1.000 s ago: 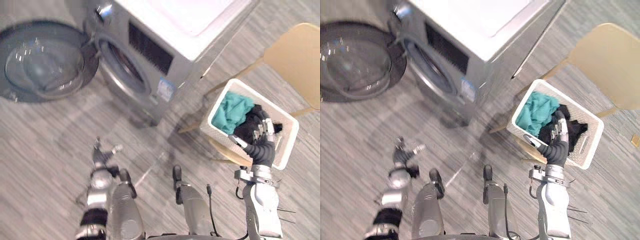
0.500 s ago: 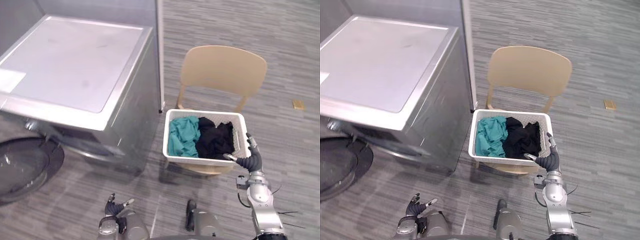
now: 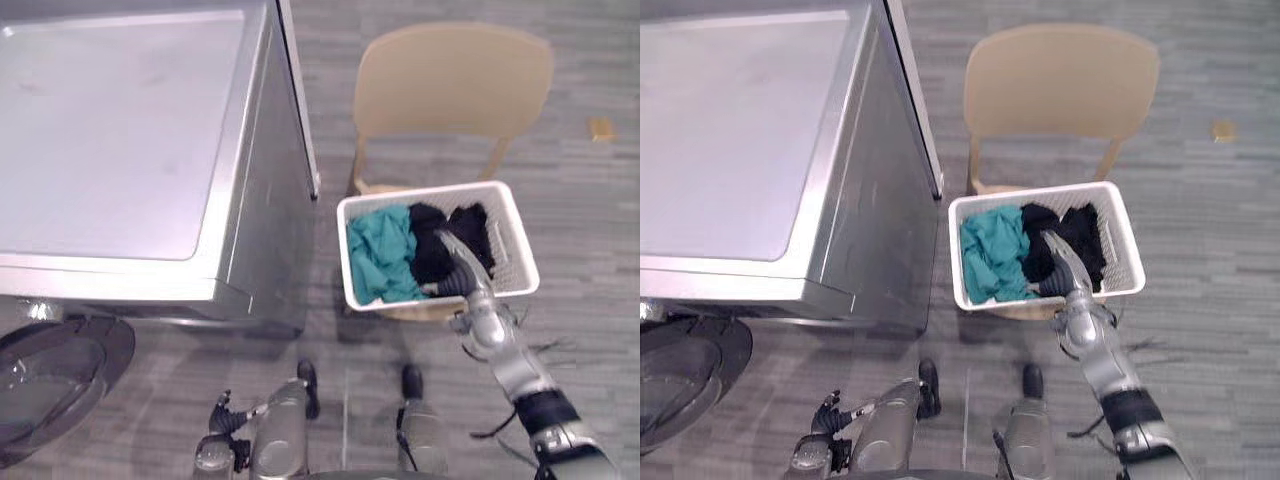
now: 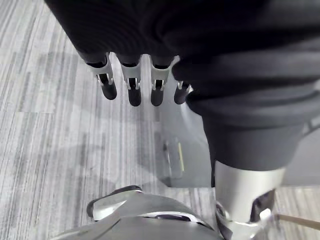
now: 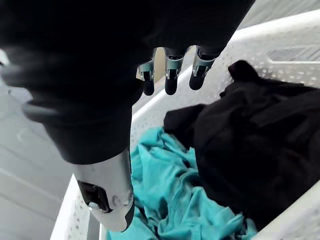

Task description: Pick up the laundry basket with both hands and put the clothes into the washing machine.

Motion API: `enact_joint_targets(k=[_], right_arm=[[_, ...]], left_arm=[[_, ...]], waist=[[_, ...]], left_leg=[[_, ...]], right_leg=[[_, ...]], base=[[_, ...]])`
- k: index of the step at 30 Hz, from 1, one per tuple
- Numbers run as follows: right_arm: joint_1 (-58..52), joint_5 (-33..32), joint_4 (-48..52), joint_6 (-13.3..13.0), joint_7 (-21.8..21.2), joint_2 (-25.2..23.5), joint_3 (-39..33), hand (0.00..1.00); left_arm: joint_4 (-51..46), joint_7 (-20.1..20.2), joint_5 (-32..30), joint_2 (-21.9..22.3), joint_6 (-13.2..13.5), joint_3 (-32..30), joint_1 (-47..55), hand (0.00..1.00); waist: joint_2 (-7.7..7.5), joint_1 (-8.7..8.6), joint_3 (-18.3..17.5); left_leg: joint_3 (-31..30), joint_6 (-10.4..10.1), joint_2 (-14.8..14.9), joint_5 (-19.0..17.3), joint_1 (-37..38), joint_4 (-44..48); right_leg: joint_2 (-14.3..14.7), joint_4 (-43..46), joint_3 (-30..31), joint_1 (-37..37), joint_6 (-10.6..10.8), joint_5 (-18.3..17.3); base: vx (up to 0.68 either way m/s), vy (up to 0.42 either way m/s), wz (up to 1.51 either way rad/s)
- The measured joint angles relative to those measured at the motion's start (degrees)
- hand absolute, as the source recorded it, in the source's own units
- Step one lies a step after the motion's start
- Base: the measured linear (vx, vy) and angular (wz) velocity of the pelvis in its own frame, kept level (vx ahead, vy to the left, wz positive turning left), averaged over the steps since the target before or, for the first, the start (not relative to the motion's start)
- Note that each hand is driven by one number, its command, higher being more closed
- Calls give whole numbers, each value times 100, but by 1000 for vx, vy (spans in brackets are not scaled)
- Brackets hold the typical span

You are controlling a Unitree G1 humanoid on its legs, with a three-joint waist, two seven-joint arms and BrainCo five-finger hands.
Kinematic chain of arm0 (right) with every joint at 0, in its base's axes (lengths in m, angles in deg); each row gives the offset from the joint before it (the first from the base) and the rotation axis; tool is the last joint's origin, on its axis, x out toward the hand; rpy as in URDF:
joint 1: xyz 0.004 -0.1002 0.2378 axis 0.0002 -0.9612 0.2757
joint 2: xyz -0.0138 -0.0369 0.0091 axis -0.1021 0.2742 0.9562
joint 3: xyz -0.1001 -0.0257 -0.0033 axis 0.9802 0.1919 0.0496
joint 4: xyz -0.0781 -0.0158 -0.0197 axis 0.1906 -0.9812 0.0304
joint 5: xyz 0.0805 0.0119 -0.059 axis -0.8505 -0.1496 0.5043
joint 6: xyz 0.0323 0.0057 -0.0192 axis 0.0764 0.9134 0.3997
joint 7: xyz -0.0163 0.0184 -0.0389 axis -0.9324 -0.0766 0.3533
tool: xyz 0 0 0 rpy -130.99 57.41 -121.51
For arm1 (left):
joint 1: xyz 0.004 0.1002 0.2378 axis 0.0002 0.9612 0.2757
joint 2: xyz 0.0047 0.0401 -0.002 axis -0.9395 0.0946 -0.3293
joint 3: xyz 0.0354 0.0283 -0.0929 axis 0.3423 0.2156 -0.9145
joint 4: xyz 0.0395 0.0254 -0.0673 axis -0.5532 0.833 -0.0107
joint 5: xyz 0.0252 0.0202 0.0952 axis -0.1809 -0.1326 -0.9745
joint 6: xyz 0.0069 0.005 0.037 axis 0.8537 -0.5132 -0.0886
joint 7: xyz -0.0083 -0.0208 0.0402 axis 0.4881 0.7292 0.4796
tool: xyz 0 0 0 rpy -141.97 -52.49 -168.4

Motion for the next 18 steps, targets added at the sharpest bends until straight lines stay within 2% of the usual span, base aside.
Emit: enact_joint_targets(k=[4,6,9,12,15,16,18], right_arm=[[878,105,-646,65,14,285,310,0],[1291,126,-1101,124,21,374,521,0],[1904,188,-1660,175,114,440,825,0],[2480,298,-2354,263,286,532,1138,0],[2848,296,-2532,378,452,536,1267,0],[2922,296,-2541,381,491,541,1319,100],[3277,297,-2494,377,541,535,1525,100]], left_arm=[[3,-98,135,9,72,-4,-180,0],[5,-116,178,14,78,4,-229,0],[91,-127,242,55,118,5,-294,0],[237,-235,385,86,150,150,-679,0],[217,-289,483,173,192,148,-977,0],[210,-307,532,180,195,144,-1034,0],[65,-365,623,267,205,101,-1190,0]], waist=[[44,38,254],[70,148,342],[90,273,357],[138,531,394],[149,620,430],[149,626,439],[148,632,545]], left_leg=[[-161,36,-80,256,-367,-178],[-252,35,-92,317,-489,-222],[-388,31,-126,503,-774,-401],[-506,28,-157,747,-1077,-667],[-585,5,-183,982,-1297,-960],[-592,-1,-183,1036,-1328,-1031],[-647,-47,-151,1192,-1382,-1266]], right_leg=[[-26,-196,-183,-244,-20,213],[-16,-258,-290,-305,-34,272],[2,-324,-430,-565,-166,401],[21,-426,-512,-865,-270,548],[19,-442,-629,-1137,-275,581],[19,-443,-650,-1193,-275,581],[56,-443,-722,-1335,-275,580]], base=[[8,-1,24],[26,-18,16],[26,-11,17],[-12,-8,18],[-36,-7,17],[-42,-16,12],[-49,-37,5]])
